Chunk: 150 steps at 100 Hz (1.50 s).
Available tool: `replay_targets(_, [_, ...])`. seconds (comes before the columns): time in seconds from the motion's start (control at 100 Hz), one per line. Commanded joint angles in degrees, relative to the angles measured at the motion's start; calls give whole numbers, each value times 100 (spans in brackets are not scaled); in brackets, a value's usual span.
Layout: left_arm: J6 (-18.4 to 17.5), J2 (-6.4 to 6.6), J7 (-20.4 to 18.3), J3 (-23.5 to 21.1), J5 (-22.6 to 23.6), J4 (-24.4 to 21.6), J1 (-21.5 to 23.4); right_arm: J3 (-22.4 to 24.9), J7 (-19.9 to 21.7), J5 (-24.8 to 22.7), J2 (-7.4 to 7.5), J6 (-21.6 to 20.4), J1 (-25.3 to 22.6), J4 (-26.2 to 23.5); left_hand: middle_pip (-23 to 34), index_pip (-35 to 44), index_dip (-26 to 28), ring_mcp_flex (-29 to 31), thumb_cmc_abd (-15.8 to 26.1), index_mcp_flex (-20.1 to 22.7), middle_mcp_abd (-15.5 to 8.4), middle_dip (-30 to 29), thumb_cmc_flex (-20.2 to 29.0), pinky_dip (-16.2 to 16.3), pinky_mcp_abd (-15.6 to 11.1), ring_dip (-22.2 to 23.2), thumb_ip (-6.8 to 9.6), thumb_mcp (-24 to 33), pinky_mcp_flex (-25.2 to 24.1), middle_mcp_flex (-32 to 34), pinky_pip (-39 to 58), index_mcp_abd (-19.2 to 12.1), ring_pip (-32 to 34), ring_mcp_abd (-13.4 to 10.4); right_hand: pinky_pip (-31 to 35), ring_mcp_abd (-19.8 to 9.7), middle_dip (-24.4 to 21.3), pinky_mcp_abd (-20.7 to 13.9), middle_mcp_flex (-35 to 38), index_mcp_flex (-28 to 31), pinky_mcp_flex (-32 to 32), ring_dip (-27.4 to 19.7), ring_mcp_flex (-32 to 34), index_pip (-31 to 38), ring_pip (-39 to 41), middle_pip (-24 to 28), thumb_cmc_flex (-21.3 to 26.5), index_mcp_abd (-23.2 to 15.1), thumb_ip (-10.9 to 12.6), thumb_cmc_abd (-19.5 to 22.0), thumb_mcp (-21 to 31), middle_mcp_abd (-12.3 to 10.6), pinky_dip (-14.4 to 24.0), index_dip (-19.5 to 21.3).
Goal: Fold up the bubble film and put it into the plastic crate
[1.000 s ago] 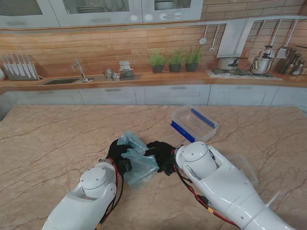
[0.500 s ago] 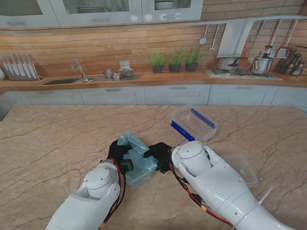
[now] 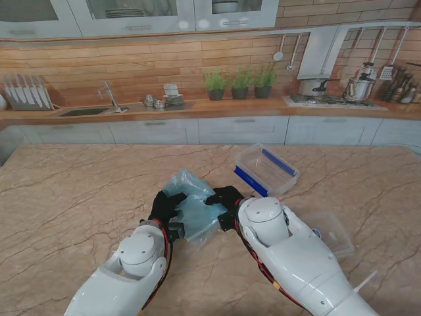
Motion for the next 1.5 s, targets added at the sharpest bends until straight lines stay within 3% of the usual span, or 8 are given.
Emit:
replay_targets(0.0, [-148,56,-81,43,255,16,47,3,36,-95,34,-128,-69,-153,-120,-497,-197,-281,-104,-262,1,-177,-443,40,-151,-186,77,-431,-184,-323,-154,63,-169,-177,-19,-226,-64,-173,304,252,124,40,240,282,182,185,292,-339,-207,-274,268,19,-74,71])
replay_targets(0.18, [-469,161,-86,-59,772,-122,159,108,-116,-751,180,-731,-310,-427,-384,-1031,-396,-739,-119,-345,110,-242,-645,38,-191,-333,-10,-946,-460,-658,-558,104,-597,-150,-36,-377,-128,-360,419,328,206,90,258,361,197,109,299,-567,-240,-643,459,-182,-104,120])
replay_targets(0.45, [-1123,427,-32,-335,2321,-514,470,243,-597,-2277,389,-1811,-714,-764,-808,-1443,-554,-1149,-5,-313,293,-400,-664,-184,-330,-596,-8,-1328,-689,-996,-1286,165,-1127,-131,-89,-595,-94,-571,490,338,334,146,285,437,221,60,261,-774,-209,-1038,623,-360,-125,136])
replay_targets(0.74, [-1620,689,-177,-475,3632,-878,647,132,-743,-3941,647,-2744,-814,-745,-1594,-2291,-979,-1571,42,-210,584,-1002,-793,-1208,-662,-1242,-20,-1739,-777,-1415,-2988,340,-2034,-107,-118,-732,-32,-684,431,248,368,187,275,436,300,125,216,-826,-180,-958,596,-378,-113,146])
replay_targets(0.92, [-1701,865,-744,-471,3912,-985,569,-48,-778,-4624,760,-3221,-714,-601,-2042,-2959,-1353,-2005,59,-708,516,-1491,-952,-1773,-866,-1824,-13,-2167,-730,-2074,-4373,74,-2639,-187,-140,-749,-40,-708,434,246,367,190,268,463,293,127,203,-888,-159,-930,570,-423,-111,160])
replay_targets(1.02, [-1774,942,-1054,-441,3967,-902,412,-118,-728,-4870,819,-3473,-658,-540,-2140,-2996,-1443,-2109,59,-909,379,-1618,-1074,-1761,-944,-2045,4,-2415,-763,-2290,-4975,-274,-2950,-275,-183,-776,-51,-748,436,254,356,189,255,494,276,116,199,-942,-147,-913,556,-478,-119,181])
replay_targets(1.18, [-1815,1040,-1660,-373,3737,-679,132,-166,-694,-5214,900,-3857,-610,-481,-2253,-3037,-1513,-2177,-118,-987,339,-1706,-1286,-1753,-1039,-2358,0,-2431,-706,-2306,-5836,-326,-3334,-513,-281,-858,-57,-856,450,245,383,195,252,555,234,87,166,-1089,-127,-857,508,-581,-117,239])
replay_targets(1.49, [-1498,1320,-2861,-224,3829,-460,-179,-65,-691,-5358,948,-4162,-684,-568,-2146,-3047,-1531,-1851,-270,-851,410,-1628,-1241,-1592,-624,-2399,2,-2272,-538,-1511,-5846,-244,-3132,-458,-356,-881,-33,-886,461,252,378,220,247,606,208,59,161,-1175,-115,-805,485,-642,-89,305])
